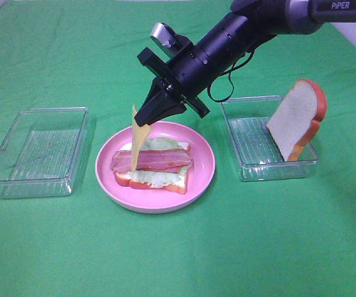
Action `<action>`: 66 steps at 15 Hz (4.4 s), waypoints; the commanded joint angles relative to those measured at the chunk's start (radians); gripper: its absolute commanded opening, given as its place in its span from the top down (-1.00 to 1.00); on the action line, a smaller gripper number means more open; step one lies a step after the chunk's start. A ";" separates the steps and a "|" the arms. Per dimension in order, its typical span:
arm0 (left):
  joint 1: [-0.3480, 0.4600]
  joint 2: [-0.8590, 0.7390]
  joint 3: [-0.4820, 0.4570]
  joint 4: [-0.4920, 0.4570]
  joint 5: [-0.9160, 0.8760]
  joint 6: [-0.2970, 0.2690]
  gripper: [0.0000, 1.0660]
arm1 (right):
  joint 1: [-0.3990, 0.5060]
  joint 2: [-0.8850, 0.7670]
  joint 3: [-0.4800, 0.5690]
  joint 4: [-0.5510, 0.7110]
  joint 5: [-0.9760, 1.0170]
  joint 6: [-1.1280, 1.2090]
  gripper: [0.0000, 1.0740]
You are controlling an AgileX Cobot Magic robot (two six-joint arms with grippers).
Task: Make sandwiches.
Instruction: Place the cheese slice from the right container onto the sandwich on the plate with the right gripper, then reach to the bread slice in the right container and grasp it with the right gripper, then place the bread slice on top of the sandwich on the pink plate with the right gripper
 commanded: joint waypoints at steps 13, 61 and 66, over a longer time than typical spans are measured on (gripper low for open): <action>-0.002 -0.020 0.001 0.002 -0.010 0.000 -0.38 | 0.018 -0.156 0.002 -0.374 -0.074 0.163 -0.15; -0.002 -0.020 0.001 0.002 -0.010 0.001 -0.38 | -0.277 -0.432 0.400 -0.075 -0.135 0.057 1.00; -0.002 -0.020 0.001 0.002 -0.010 0.001 -0.38 | -0.107 -0.432 0.572 0.065 -0.375 -0.046 1.00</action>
